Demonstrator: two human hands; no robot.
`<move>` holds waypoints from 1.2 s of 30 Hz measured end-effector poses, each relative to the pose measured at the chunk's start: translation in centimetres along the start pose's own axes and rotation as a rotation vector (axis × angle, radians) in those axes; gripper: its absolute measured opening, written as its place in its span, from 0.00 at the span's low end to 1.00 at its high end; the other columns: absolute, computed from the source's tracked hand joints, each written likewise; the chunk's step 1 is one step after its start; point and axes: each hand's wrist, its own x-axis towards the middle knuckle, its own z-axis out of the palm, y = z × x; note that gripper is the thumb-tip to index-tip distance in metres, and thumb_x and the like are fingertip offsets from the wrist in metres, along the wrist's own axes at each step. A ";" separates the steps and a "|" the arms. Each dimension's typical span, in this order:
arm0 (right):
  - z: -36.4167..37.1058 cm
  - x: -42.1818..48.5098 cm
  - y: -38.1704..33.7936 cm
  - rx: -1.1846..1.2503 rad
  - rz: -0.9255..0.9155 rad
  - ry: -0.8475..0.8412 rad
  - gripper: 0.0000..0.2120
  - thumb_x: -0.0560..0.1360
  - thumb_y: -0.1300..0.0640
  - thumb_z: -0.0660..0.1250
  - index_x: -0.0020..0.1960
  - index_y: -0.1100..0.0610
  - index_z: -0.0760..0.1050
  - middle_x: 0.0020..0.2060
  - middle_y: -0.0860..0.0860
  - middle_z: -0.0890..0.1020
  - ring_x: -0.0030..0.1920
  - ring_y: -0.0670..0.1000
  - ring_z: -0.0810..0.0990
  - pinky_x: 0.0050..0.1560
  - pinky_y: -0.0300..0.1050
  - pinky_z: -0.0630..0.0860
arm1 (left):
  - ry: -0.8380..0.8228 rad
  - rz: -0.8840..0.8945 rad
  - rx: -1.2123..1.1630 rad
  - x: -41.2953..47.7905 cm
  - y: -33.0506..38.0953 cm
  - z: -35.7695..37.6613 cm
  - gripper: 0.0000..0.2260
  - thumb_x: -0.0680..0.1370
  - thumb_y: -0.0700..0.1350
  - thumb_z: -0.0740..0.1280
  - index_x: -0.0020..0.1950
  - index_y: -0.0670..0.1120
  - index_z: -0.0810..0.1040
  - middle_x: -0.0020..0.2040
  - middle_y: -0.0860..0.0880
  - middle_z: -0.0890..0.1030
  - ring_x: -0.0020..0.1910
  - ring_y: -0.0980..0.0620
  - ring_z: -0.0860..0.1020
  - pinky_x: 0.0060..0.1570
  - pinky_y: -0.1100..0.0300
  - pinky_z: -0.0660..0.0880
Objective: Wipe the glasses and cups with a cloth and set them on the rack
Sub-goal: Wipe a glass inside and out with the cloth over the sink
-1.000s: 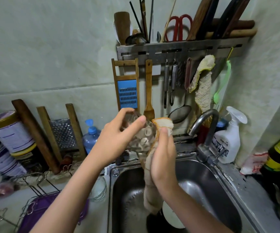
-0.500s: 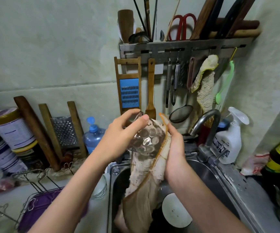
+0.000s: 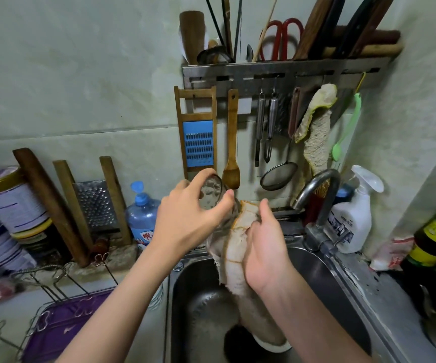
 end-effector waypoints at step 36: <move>0.9 1.2 -3.5 -1.041 -0.320 -0.312 0.31 0.73 0.27 0.50 0.61 0.44 0.78 0.58 0.47 0.82 0.62 0.46 0.78 0.70 0.52 0.68 | -0.184 0.018 -0.530 -0.4 1.3 -3.5 0.29 0.61 0.68 0.69 0.54 0.59 0.63 0.48 0.48 0.81 0.44 0.49 0.81 0.53 0.39 0.78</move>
